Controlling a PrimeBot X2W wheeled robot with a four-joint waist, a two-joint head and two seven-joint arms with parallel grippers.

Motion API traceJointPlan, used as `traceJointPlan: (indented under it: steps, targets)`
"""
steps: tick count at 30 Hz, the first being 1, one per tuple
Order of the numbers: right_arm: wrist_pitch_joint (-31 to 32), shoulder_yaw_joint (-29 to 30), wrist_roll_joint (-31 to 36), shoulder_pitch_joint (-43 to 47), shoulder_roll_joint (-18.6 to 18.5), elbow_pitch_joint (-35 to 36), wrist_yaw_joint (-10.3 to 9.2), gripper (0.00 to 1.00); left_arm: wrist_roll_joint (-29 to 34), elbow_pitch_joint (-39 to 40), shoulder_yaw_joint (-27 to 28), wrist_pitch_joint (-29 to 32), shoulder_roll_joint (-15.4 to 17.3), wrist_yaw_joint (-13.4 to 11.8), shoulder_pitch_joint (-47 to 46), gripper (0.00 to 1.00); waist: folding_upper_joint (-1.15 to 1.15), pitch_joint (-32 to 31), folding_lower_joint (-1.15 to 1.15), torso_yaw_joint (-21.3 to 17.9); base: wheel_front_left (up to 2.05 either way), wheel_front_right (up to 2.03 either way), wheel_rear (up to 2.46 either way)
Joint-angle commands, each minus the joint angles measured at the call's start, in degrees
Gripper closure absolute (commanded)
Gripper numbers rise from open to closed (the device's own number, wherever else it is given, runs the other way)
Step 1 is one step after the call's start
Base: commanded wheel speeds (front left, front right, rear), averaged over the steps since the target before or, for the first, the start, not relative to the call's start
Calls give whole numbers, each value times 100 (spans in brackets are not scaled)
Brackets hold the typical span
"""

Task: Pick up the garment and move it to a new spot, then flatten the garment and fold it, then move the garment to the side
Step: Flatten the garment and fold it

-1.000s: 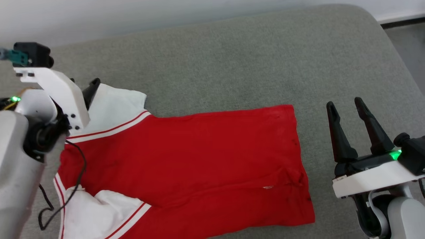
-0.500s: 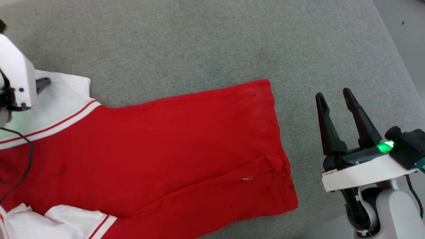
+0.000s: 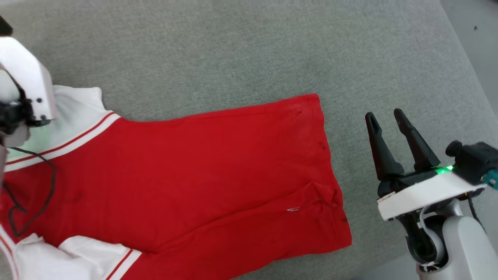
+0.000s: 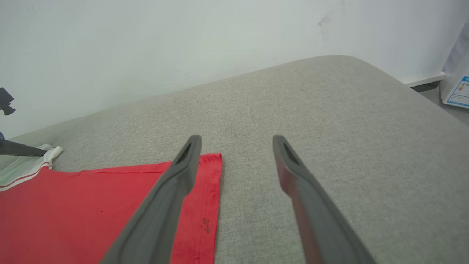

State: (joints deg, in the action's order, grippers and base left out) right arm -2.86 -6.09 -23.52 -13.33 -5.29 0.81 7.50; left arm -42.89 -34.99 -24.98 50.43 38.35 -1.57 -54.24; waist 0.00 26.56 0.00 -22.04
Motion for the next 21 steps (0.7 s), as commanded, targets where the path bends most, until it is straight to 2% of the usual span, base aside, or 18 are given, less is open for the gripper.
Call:
traceJointPlan:
  steps: [1, 4, 12, 15, 21]
  targets:
    - [132, 29, -134, -113, -81, -84, -2, 0, 28, -187, -209, -3, -268, 44, 477, 100, 0, -190, 0, 176, 0, 0, 0]
    - [602, 51, -444, -294, -191, -386, -2, 0, 75, -107, -190, -370, -359, 102, 324, 100, 0, -397, 0, 386, 0, 0, 0]
    - [2559, 46, -1019, -1252, -584, -1733, -2, 0, 159, 235, -240, -1001, -712, 249, 12, 100, 0, -616, 0, 1049, 0, 0, 0]
    - [3151, -36, -1038, -1656, -692, -2197, -2, 0, 195, 426, -294, -1132, -803, 299, -61, 100, 0, -514, 0, 1270, 0, 0, 0]
    - [3903, -146, -835, -2443, -770, -3175, -2, 0, 207, 666, -332, -1351, -931, 373, -131, 100, 0, -301, 0, 1547, 0, 0, 0]
